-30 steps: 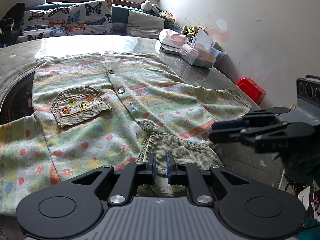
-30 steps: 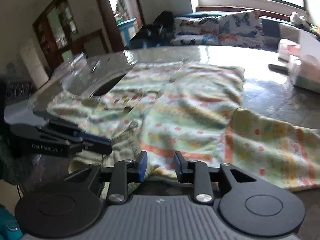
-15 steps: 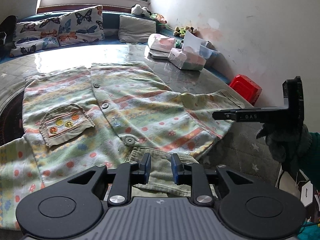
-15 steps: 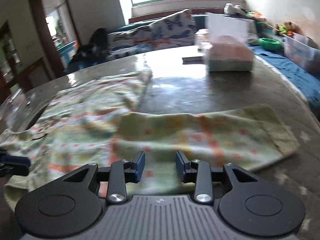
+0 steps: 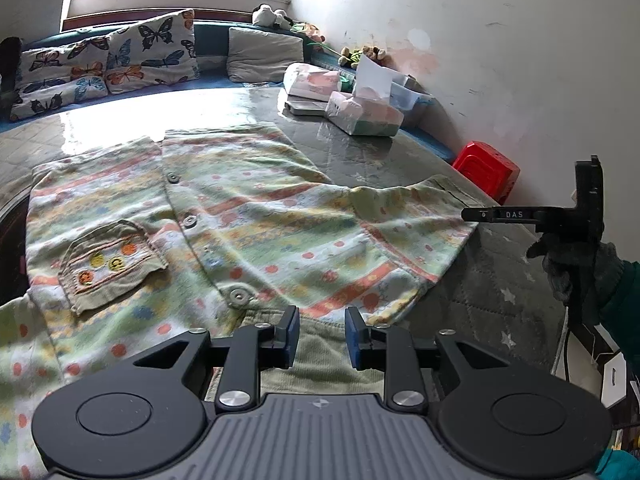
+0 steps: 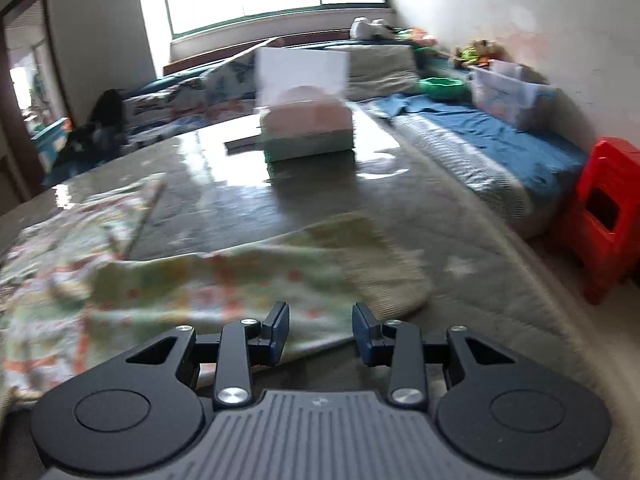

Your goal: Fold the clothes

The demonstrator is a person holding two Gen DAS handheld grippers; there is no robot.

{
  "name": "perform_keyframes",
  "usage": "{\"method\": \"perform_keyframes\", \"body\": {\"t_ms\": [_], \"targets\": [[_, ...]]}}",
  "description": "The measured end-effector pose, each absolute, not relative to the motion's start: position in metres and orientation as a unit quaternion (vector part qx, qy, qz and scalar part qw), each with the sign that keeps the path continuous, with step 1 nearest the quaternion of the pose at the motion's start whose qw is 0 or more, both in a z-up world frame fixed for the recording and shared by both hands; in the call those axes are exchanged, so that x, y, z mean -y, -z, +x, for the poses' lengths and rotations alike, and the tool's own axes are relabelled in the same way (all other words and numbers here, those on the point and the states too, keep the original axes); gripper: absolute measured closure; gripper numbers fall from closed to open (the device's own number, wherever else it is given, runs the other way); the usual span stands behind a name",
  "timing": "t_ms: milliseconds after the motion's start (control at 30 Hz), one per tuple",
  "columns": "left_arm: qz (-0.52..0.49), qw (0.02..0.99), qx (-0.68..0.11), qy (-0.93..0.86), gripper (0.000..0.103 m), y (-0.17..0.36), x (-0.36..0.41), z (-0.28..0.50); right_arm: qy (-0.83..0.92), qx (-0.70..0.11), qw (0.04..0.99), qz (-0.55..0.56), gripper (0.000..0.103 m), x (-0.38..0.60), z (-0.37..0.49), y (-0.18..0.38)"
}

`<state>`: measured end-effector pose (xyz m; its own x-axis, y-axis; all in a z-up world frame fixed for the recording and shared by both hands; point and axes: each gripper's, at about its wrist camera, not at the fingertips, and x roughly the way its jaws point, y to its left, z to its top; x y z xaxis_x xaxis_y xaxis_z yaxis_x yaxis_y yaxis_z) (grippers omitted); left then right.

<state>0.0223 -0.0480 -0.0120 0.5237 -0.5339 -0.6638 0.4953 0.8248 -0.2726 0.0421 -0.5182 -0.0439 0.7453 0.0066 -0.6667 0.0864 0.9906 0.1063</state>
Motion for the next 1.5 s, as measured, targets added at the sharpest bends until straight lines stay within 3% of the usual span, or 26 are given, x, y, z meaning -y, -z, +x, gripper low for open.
{"method": "perform_keyframes", "body": {"t_ms": [133, 233, 467, 800, 900, 967, 1033, 1167, 1333, 1500], "targets": [[-0.022, 0.871, -0.390, 0.299, 0.075, 0.012, 0.053, 0.024, 0.027, -0.349, 0.933, 0.080, 0.068, 0.533, 0.045, 0.043], [-0.020, 0.871, -0.391, 0.297, 0.070, 0.012, 0.055, 0.024, 0.054, -0.323, 0.939, 0.102, 0.063, 0.545, 0.042, 0.036], [-0.017, 0.871, -0.393, 0.295, 0.069, 0.013, 0.058, 0.025, 0.064, -0.340, 0.934, 0.092, 0.061, 0.558, 0.049, 0.044], [-0.009, 0.872, -0.394, 0.290, 0.062, 0.012, 0.061, 0.025, 0.064, -0.345, 0.933, 0.084, 0.064, 0.552, 0.056, 0.052], [-0.006, 0.874, -0.392, 0.287, 0.056, 0.012, 0.062, 0.024, 0.061, -0.342, 0.934, 0.086, 0.076, 0.551, 0.055, 0.052], [-0.003, 0.875, -0.391, 0.284, 0.045, 0.011, 0.064, 0.023, 0.056, -0.339, 0.934, 0.096, 0.086, 0.553, 0.053, 0.051], [-0.001, 0.878, -0.389, 0.280, 0.039, 0.010, 0.065, 0.023, 0.054, -0.337, 0.934, 0.103, 0.090, 0.552, 0.052, 0.049], [0.003, 0.885, -0.381, 0.266, 0.011, 0.008, 0.066, 0.024, 0.057, -0.329, 0.936, 0.115, 0.095, 0.553, 0.044, 0.046], [-0.003, 0.895, -0.374, 0.242, 0.000, 0.007, 0.065, 0.029, 0.063, -0.332, 0.934, 0.120, 0.095, 0.554, 0.038, 0.049], [0.004, 0.902, -0.377, 0.211, 0.000, 0.008, 0.069, 0.037, 0.063, -0.313, 0.938, 0.138, 0.096, 0.557, 0.030, 0.042]]}}
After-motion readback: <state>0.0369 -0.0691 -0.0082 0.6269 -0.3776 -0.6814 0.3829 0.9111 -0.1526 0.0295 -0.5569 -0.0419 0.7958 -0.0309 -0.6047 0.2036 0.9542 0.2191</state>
